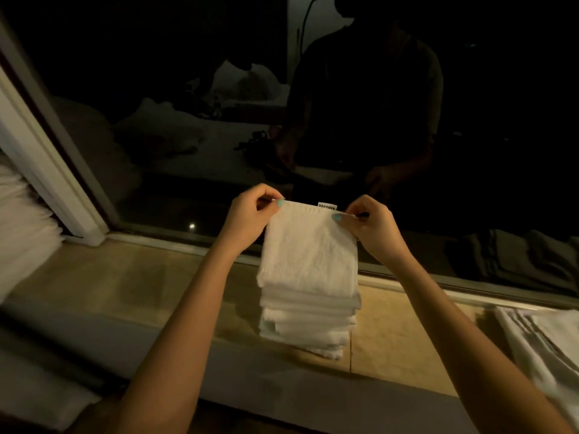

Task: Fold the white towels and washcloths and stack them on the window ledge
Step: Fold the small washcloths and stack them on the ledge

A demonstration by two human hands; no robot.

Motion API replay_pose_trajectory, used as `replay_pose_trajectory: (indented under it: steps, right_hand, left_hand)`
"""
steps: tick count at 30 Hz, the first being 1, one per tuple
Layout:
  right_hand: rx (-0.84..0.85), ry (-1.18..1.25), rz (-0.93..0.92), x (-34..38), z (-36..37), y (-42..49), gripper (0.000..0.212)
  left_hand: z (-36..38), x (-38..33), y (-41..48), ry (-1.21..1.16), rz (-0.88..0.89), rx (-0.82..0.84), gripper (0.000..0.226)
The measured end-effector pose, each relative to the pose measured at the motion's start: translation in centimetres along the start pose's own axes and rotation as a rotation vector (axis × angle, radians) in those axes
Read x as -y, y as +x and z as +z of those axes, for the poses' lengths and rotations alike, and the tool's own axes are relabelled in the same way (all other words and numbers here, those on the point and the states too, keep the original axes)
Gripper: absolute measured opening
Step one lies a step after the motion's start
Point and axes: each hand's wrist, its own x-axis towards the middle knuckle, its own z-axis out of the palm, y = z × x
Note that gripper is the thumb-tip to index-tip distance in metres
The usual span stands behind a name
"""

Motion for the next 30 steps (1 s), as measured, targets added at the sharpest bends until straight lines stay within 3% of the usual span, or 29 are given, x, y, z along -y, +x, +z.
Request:
replay_pose_trajectory:
  steps: [5,9,12,15,21,27,30]
  right_hand:
    - [-0.012,0.010,0.101,-1.6,1.6,-1.0,0.016]
    - [-0.122,0.101,0.180,-1.7,2.1,-2.4,0.016]
    - [-0.132,0.215,0.261,-0.3,2.0,-4.1,0.031]
    - [-0.086,0.186,0.259,1.4,1.5,-5.9,0.033]
    - [0.133,0.133,0.288,3.8,1.4,-8.7,0.039]
    - [-0.074,0.126,0.201,4.6,1.3,-7.5,0.040]
    - [-0.072,0.023,0.172,3.5,1.5,-6.5,0.039]
  left_hand:
    - [-0.7,1.6,-1.8,-0.096,-0.132,0.182,0.028]
    - [-1.3,2.4,-3.6,-0.134,-0.162,0.314,0.037]
    - [-1.5,2.4,-4.0,-0.131,-0.119,0.303,0.033]
    - [-1.6,2.9,-4.3,-0.199,-0.131,0.294,0.028]
    - [-1.5,2.4,-5.2,-0.299,-0.134,0.365,0.028]
    - [-1.0,1.1,-4.0,-0.251,-0.064,0.269,0.036]
    - [-0.2,1.5,-3.6,-0.170,-0.079,0.246,0.039]
